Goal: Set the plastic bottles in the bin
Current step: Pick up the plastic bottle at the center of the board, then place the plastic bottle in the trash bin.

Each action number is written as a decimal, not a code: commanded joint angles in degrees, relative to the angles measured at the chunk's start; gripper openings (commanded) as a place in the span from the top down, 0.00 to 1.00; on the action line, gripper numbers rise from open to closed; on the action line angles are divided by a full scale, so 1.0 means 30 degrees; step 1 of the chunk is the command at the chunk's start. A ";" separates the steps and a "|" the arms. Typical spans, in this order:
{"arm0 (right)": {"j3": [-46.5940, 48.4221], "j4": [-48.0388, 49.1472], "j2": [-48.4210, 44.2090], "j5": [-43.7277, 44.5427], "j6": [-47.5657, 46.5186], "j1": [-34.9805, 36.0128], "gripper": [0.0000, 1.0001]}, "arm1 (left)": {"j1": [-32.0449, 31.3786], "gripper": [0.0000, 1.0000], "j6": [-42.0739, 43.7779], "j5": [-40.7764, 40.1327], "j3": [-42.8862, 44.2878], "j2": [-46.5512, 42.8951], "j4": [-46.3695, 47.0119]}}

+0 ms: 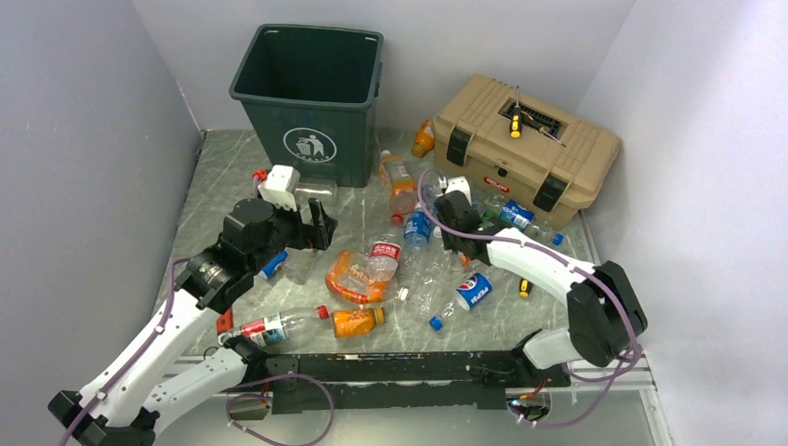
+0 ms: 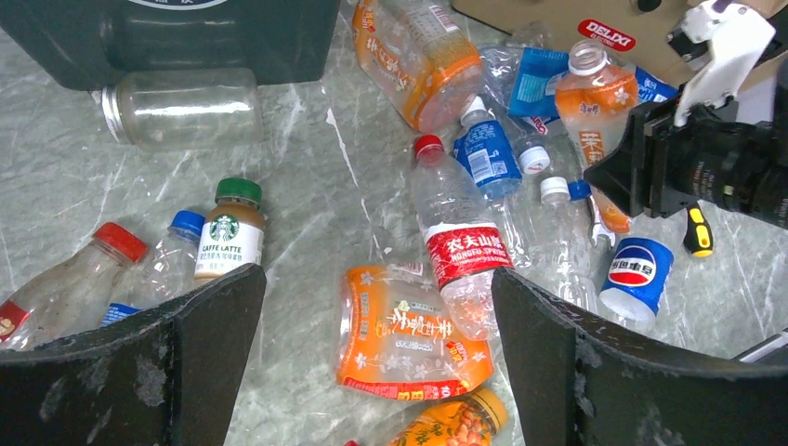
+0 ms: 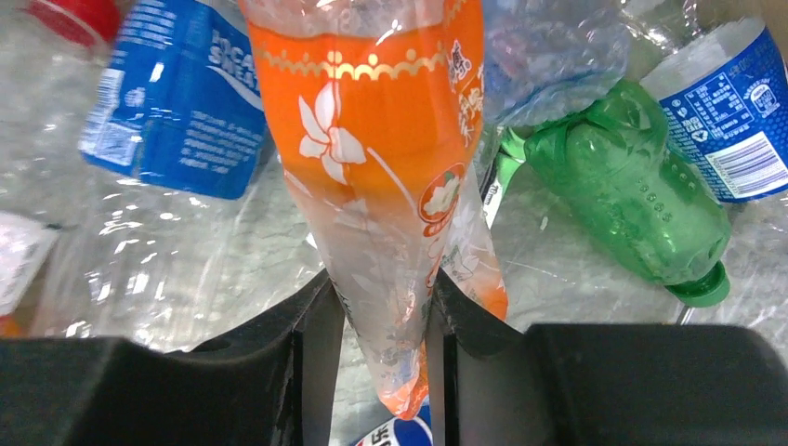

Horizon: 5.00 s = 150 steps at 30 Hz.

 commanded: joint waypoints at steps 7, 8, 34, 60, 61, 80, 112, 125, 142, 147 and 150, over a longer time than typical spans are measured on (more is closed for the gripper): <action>-0.1163 0.1672 -0.8043 -0.5582 -0.0608 0.0103 0.93 | -0.0074 0.03 0.0616 0.0937 -0.0711 -0.1011 0.1949; -0.1534 0.2231 -0.8973 -0.6817 -0.0758 0.0089 0.99 | -0.0070 0.03 0.0713 0.1306 -0.0851 -0.1156 0.2319; -0.8049 1.7730 -1.2260 -2.1102 0.5872 0.1367 1.00 | -0.0157 0.09 -0.2328 1.7731 0.2429 0.4531 1.1988; -0.6312 1.4431 -1.0615 -2.0120 0.4307 0.3231 1.00 | -0.2958 0.44 0.2881 1.4953 0.4095 0.5598 0.7427; -0.6286 1.4325 -1.0590 -2.0063 0.4218 0.3285 1.00 | -0.2991 0.45 0.2922 1.4960 0.4075 0.5588 0.7435; -0.6403 1.0961 -1.5456 -1.4198 0.5637 0.3604 0.00 | -0.3068 1.00 0.3138 1.2052 0.3204 0.3120 0.7893; -0.9972 0.5111 -2.3496 -0.6533 0.5202 0.3588 0.01 | 0.5686 1.00 0.3475 0.1735 2.2255 1.4541 1.0896; -0.9726 0.2724 -2.3913 -0.4904 0.4903 0.3588 0.01 | 0.7423 1.00 0.5168 -0.0503 2.2006 1.7976 0.8808; -0.9413 0.2676 -2.3180 -0.3966 0.4603 0.3590 0.00 | 0.8361 0.13 0.4135 -0.0241 2.1407 1.7362 0.7520; -0.8952 0.2418 -2.2830 -0.3813 0.4732 0.3579 0.00 | 0.7725 0.01 0.3634 0.0489 2.0501 1.4541 0.6956; -0.8652 0.2176 -2.2683 -0.3762 0.4628 0.3574 0.00 | 0.6676 0.00 0.4002 0.0818 1.9002 1.2277 0.6084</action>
